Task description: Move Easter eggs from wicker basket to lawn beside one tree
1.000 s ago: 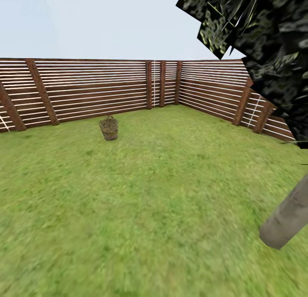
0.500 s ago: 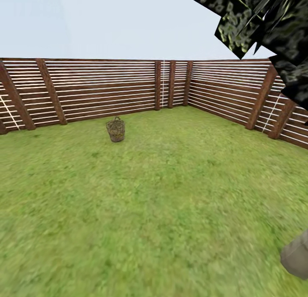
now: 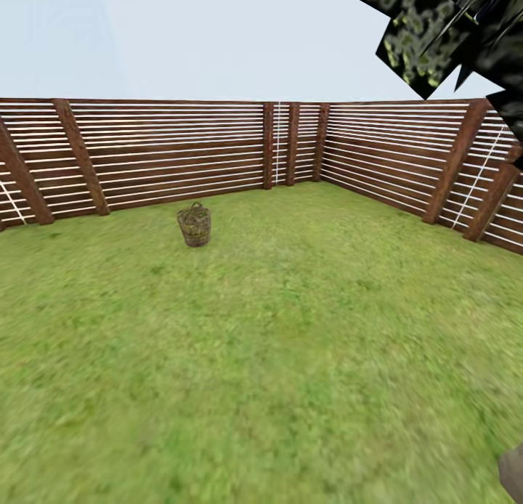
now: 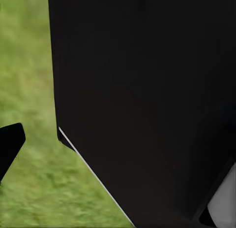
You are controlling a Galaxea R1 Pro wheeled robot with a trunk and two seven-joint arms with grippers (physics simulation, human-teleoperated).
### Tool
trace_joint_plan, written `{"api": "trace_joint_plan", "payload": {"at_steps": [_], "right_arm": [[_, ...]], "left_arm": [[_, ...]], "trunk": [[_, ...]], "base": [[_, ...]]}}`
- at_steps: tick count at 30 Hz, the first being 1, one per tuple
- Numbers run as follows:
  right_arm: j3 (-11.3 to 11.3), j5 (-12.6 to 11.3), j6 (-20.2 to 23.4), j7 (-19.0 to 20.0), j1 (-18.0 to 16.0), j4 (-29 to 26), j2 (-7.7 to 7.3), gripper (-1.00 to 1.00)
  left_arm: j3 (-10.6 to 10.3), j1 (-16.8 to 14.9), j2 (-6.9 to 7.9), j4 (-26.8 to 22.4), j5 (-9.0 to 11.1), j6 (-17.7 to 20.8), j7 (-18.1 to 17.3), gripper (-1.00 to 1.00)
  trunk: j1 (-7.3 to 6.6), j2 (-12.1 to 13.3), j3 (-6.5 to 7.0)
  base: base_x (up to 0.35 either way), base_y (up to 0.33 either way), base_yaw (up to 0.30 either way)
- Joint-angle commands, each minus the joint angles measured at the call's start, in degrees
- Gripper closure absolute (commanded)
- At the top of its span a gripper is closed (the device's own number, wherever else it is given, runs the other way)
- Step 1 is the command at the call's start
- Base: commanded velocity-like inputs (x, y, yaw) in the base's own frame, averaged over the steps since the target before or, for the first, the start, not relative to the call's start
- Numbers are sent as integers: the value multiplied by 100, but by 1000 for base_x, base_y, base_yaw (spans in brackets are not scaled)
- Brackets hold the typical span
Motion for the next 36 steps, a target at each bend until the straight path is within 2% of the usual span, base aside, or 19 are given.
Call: {"api": "trace_joint_plan", "payload": {"at_steps": [1, 20, 36], "right_arm": [[21, 44, -14, -3, -3, 6, 1, -100], [3, 25, -11, 7, -3, -18, 28, -100], [47, 88, 4, 44, -3, 42, -23, -100]], "left_arm": [[43, -1, 1, -4, 6, 8, 6, -100], [43, -1, -12, -3, -26, 8, 11, -100], [43, -1, -12, -4, -27, 13, 13, -100]], "trunk": [[3, -2, -5], [3, -2, -5], [3, -2, -5]], "base": [[332, 0, 0], [332, 0, 0], [332, 0, 0]]}}
